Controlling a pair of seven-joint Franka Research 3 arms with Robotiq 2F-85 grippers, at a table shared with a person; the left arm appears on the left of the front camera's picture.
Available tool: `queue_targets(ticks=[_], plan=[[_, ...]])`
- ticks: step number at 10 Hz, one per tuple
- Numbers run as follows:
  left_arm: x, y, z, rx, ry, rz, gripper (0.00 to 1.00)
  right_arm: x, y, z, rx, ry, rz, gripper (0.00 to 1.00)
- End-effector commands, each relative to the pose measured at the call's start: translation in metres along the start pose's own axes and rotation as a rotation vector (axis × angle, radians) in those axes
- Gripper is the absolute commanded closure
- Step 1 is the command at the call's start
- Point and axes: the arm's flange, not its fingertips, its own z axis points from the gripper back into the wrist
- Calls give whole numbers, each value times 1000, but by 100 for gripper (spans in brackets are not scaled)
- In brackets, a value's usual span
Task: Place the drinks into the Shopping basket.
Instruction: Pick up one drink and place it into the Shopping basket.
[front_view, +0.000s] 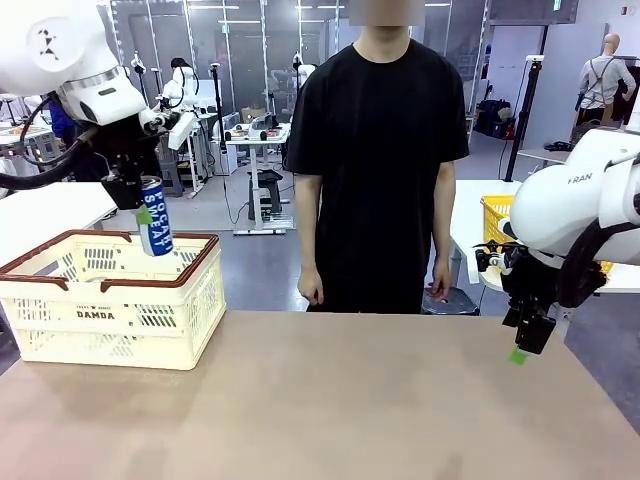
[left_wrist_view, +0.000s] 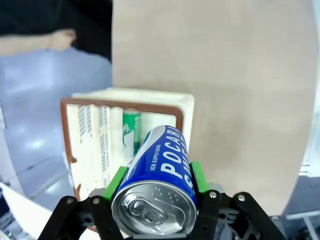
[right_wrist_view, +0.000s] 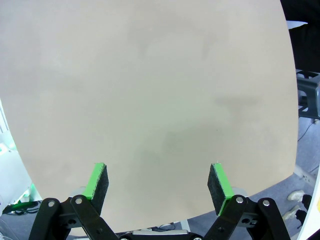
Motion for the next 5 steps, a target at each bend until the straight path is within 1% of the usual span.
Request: queue_targets(ticks=[1,4,5], plan=[[-11,-3,-9,51,30,67,100,-1,1,0,1,3,-1,0],[-36,12,-24,74,-1,92,100,-1,1,0,1,3,-1,0],[-38,16,-29,69,10,91,100,-1,1,0,1,3,-1,0]])
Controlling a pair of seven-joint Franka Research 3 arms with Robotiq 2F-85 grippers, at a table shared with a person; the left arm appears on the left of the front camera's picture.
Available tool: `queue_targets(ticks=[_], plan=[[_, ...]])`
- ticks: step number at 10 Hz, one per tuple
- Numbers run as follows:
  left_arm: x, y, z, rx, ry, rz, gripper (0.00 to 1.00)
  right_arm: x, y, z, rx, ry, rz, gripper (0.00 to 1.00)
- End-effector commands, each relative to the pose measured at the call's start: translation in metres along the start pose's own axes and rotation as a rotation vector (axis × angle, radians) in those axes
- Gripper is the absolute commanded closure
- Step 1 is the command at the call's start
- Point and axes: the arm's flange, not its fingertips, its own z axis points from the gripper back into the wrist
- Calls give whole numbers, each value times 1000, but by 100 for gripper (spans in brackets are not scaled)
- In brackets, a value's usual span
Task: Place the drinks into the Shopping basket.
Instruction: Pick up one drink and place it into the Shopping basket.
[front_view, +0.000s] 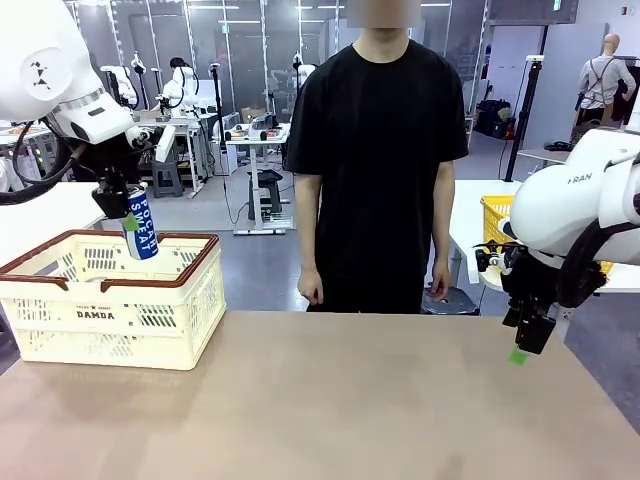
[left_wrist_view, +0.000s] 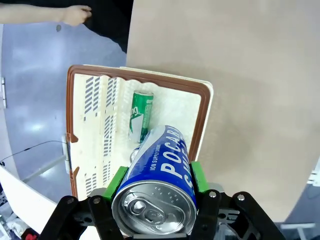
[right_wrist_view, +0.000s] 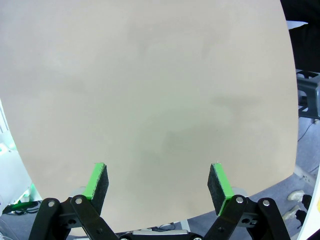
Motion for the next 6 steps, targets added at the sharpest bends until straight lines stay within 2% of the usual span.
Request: queue_targets(ticks=[1,4,5,6], plan=[[-3,8,-8,23,-3,7,100,-1,1,0,1,3,-1,0],[-11,23,-21,22,-62,3,100,-1,1,0,1,3,-1,0],[-13,25,-22,19,-60,2,100,-1,1,0,1,3,-1,0],[-6,13,-26,-6,-13,16,100,-1,1,0,1,3,-1,0]])
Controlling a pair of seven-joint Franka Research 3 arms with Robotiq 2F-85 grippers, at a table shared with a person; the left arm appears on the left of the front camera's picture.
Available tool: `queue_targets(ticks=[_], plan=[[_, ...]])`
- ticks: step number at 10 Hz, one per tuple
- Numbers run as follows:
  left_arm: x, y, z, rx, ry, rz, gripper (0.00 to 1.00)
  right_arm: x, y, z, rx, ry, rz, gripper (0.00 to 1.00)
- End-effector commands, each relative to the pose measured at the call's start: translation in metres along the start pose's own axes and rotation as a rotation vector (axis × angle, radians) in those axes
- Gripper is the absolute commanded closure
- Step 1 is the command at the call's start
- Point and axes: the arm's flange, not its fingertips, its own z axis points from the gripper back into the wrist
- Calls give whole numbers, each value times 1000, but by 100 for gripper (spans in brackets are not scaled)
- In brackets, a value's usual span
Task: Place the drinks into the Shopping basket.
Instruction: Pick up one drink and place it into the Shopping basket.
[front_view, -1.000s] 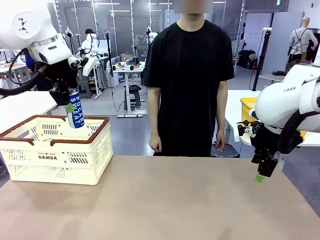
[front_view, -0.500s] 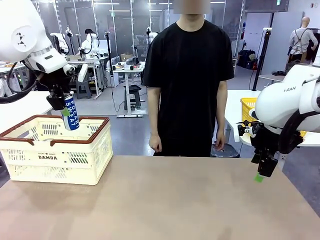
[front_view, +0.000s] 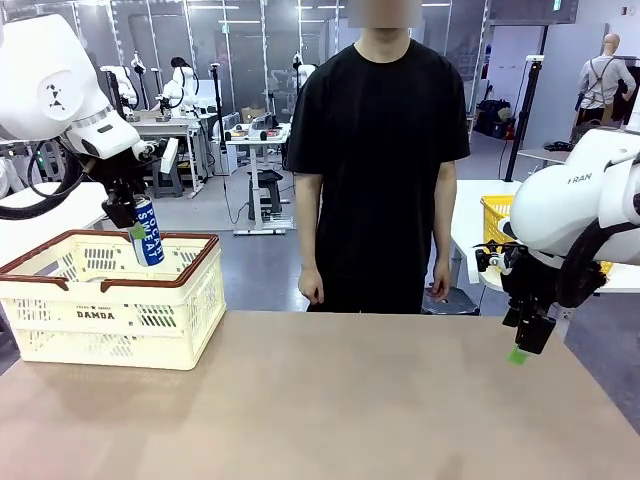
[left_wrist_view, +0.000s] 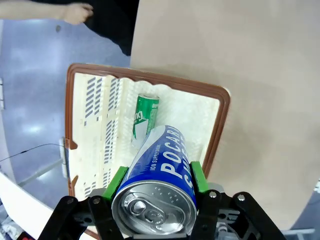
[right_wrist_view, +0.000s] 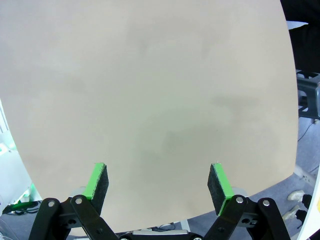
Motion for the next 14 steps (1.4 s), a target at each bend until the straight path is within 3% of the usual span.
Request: queue_targets(ticks=[1,5,6,9,14], plan=[[2,-3,5,3,9,-1,100,-1,1,0,1,3,-1,0],[2,-3,5,3,9,-1,100,-1,1,0,1,3,-1,0],[2,-1,-1,-4,2,-5,41,-1,1,0,1,3,-1,0],[-7,30,-27,-70,-61,-84,41,-1,1,0,1,3,-1,0],[-28,60,-72,-142,-56,-132,41,-1,1,0,1,3,-1,0]])
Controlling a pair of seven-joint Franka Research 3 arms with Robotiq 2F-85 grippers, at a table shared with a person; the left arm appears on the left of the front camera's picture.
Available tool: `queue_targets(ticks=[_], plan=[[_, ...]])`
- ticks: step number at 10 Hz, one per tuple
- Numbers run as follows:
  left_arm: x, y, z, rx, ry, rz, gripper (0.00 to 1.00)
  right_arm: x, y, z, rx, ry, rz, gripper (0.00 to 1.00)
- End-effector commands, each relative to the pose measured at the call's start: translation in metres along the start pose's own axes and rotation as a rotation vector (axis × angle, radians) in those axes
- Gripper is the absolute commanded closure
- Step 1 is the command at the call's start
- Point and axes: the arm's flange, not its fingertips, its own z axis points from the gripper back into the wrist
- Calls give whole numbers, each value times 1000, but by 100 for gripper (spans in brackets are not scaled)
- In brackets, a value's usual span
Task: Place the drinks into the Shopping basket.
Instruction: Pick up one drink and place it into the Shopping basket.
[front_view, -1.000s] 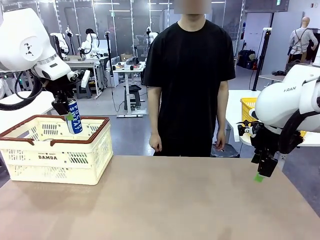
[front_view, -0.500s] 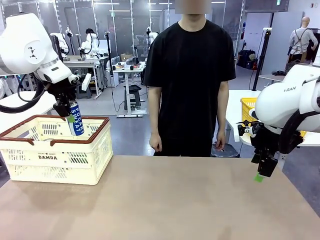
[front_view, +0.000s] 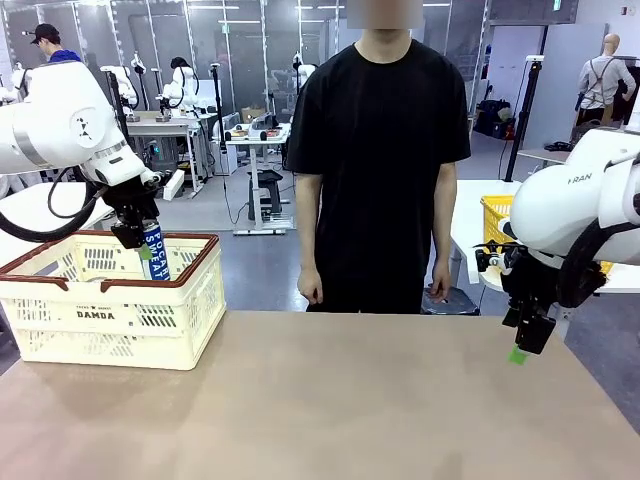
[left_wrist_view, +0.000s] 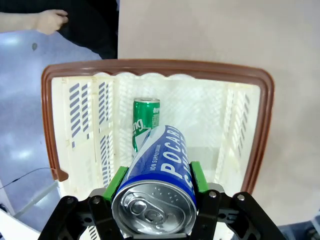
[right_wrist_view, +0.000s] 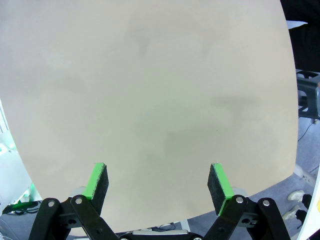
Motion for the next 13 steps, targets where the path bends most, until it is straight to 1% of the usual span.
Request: queue_targets(ticks=[1,3,4,7,13], plan=[[-4,15,-2,-57,-21,-41,41,-1,1,0,1,3,-1,0],[-9,14,-22,-92,-24,-62,41,-1,1,0,1,3,-1,0],[-13,14,-33,-93,0,-44,41,-1,1,0,1,3,-1,0],[-23,19,-63,-83,-14,-45,41,-1,1,0,1,3,-1,0],[-22,26,-102,-128,-62,-49,41,-1,1,0,1,3,-1,0]])
